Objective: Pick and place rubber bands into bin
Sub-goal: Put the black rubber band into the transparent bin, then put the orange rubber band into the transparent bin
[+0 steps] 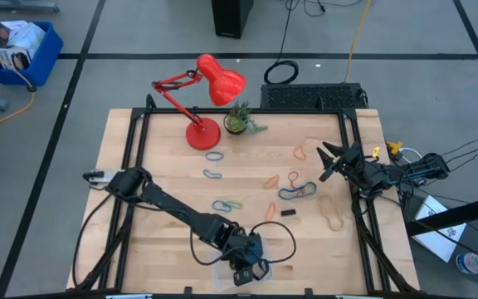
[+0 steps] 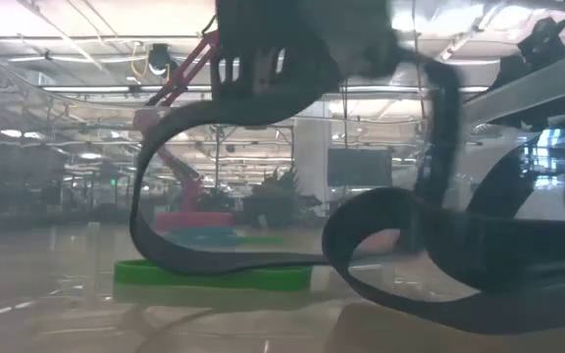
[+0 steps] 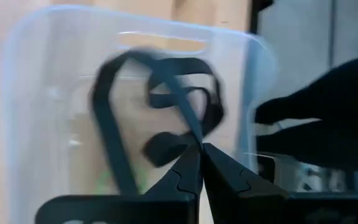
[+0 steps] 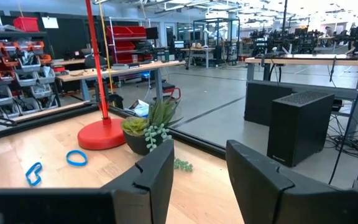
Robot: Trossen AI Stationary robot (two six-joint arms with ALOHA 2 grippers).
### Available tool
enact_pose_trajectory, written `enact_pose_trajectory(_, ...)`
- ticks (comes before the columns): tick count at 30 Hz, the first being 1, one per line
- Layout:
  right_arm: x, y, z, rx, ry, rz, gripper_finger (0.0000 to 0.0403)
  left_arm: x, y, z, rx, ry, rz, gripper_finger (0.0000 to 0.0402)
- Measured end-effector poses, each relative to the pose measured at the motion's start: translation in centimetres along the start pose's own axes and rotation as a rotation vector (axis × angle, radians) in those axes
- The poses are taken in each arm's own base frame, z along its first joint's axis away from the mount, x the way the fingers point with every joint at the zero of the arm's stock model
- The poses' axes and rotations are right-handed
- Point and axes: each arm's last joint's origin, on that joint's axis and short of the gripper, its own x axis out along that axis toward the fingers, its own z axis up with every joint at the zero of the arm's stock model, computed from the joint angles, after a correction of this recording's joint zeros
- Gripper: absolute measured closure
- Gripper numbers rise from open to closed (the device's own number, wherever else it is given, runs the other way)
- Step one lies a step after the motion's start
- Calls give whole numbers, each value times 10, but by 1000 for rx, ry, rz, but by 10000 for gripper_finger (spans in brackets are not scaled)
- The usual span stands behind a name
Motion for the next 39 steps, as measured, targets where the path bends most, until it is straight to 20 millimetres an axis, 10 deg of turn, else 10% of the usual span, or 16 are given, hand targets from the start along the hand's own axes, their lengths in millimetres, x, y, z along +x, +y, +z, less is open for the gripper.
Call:
enact_pose_trajectory(10, 0, 0, 0, -3, 2, 0, 259, 11, 15, -15, -82, 54, 61, 394)
enact_pose_trajectory(30, 0, 0, 0, -3, 2, 0, 259, 10, 17, -13, -131, 46, 62, 241)
enact_pose_trajectory(39, 0, 0, 1, 6, -4, 4, 259, -44, -6, 5, -40, -103, -27, 191)
